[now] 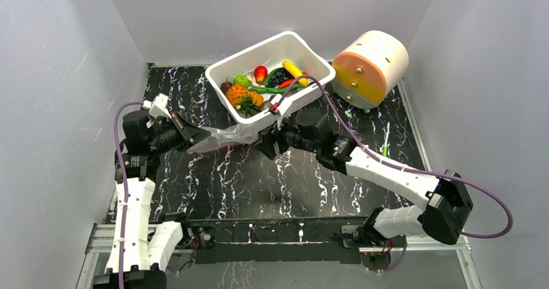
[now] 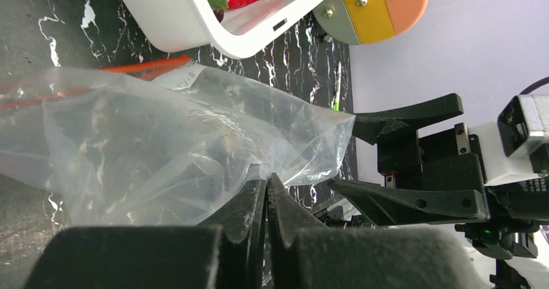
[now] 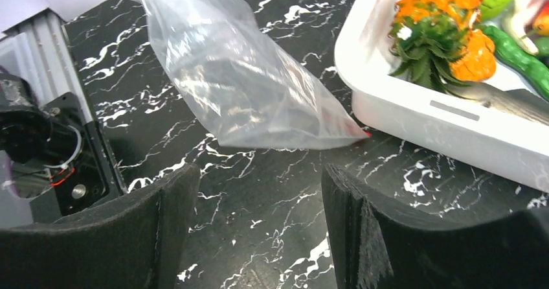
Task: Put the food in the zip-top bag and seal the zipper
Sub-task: Place the zipper food storage bag at the center of the board.
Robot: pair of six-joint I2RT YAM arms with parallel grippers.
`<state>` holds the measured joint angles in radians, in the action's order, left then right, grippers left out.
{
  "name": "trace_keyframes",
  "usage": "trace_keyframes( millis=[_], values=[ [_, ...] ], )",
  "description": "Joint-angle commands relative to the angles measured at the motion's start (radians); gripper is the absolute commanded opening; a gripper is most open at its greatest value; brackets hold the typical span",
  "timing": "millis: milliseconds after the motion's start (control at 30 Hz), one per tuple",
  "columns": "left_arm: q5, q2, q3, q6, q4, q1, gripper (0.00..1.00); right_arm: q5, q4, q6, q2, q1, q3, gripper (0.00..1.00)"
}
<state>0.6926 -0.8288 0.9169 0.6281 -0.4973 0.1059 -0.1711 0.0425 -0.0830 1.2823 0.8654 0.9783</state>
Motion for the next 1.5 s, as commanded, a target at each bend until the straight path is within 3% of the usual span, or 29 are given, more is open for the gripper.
trace_keyframes(
  millis=[0, 100, 200, 367, 500, 600, 700, 833, 1000, 1133, 1300, 1467],
  values=[
    [0.062, 0.048, -0.048, 0.057, 0.056, -0.005, 0.0, -0.061, -0.152, -0.008, -0.004, 0.015, 0.017, 0.66],
    [0.045, -0.045, 0.008, 0.016, -0.053, -0.005, 0.0, -0.044, -0.163, -0.103, -0.015, 0.015, 0.033, 0.65],
    [0.052, -0.123, 0.013, 0.034, -0.049, -0.006, 0.0, -0.015, -0.061, -0.197, -0.034, 0.016, 0.1, 0.7],
    [0.057, -0.183, 0.041, 0.079, -0.033, -0.011, 0.0, 0.034, 0.064, -0.143, -0.062, 0.017, 0.171, 0.77],
    [0.131, -0.115, 0.049, 0.087, 0.017, -0.014, 0.0, 0.051, 0.152, -0.108, -0.069, 0.017, 0.213, 0.72],
    [0.122, -0.007, 0.073, 0.029, -0.037, -0.016, 0.0, 0.062, 0.132, -0.053, -0.145, 0.016, 0.147, 0.72],
    [-0.015, -0.048, 0.088, -0.024, -0.179, -0.068, 0.0, 0.104, 0.099, -0.05, -0.243, 0.016, 0.064, 0.73],
    [0.027, 0.057, -0.075, 0.114, -0.047, -0.078, 0.0, -0.005, 0.054, -0.095, -0.286, 0.016, -0.022, 0.73],
    [0.003, -0.012, 0.067, 0.118, -0.151, -0.131, 0.0, -0.116, 0.026, -0.111, -0.252, 0.017, -0.024, 0.71],
    [0.006, -0.076, 0.201, 0.098, -0.254, -0.183, 0.0, -0.101, 0.002, -0.082, -0.228, 0.017, -0.021, 0.7],
    [0.072, -0.043, 0.193, 0.163, -0.251, -0.194, 0.0, -0.138, -0.022, -0.13, -0.223, 0.017, -0.019, 0.57],
    [0.125, 0.026, 0.141, 0.26, -0.175, -0.195, 0.0, -0.138, -0.067, -0.202, -0.287, 0.017, -0.095, 0.14]
  ],
)
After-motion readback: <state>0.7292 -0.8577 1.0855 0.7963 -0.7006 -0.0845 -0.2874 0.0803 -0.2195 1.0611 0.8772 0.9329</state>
